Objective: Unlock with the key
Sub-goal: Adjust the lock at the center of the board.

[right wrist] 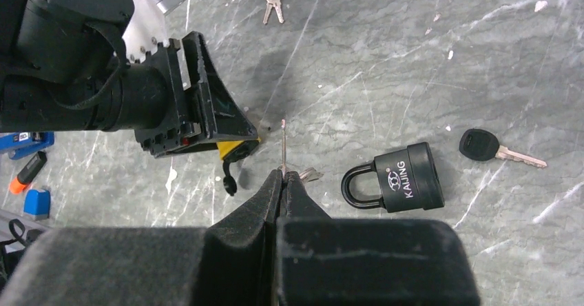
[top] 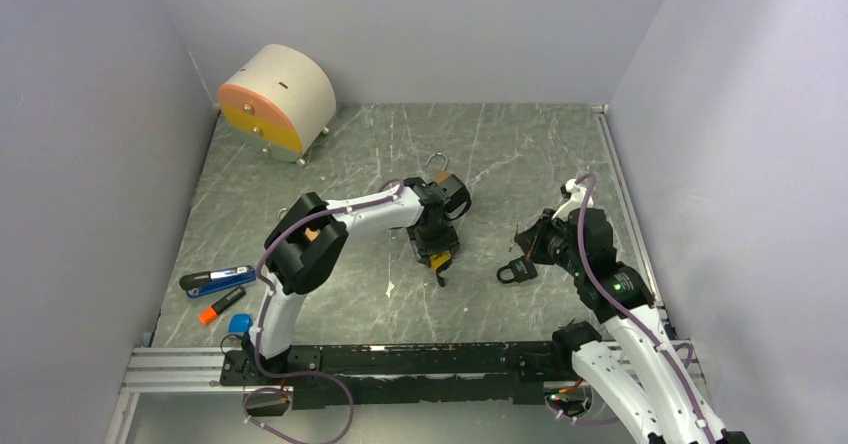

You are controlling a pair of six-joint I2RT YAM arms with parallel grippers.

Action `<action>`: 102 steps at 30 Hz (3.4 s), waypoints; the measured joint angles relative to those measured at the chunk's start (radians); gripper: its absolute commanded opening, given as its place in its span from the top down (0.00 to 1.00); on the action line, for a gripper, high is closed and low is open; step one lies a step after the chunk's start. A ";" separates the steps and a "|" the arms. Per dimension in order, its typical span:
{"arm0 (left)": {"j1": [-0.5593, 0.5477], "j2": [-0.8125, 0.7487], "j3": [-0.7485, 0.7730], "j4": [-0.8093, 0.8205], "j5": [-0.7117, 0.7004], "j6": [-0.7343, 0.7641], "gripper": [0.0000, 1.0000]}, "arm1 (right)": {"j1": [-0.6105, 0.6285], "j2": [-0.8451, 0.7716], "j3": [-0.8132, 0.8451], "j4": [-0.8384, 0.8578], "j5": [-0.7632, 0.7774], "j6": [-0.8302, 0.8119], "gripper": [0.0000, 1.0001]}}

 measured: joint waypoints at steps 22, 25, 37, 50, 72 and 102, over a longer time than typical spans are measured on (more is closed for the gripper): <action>-0.004 0.068 0.089 -0.047 -0.020 0.276 0.23 | 0.000 0.001 -0.021 0.001 -0.031 -0.001 1.00; -0.004 0.068 0.090 -0.066 -0.023 0.219 0.18 | 0.000 -0.002 -0.023 0.001 -0.034 -0.001 1.00; -0.003 0.082 0.100 -0.099 -0.019 0.090 0.43 | 0.000 -0.004 -0.026 0.001 -0.047 -0.001 1.00; 0.003 0.082 0.097 -0.093 0.013 0.087 0.71 | 0.000 -0.024 -0.032 0.003 -0.090 -0.001 1.00; -0.017 0.040 0.172 -0.097 -0.140 0.235 0.45 | 0.000 -0.024 -0.047 0.008 -0.117 -0.001 1.00; -0.058 0.140 0.209 -0.208 -0.145 0.136 0.85 | 0.000 -0.024 -0.049 0.008 -0.132 -0.001 1.00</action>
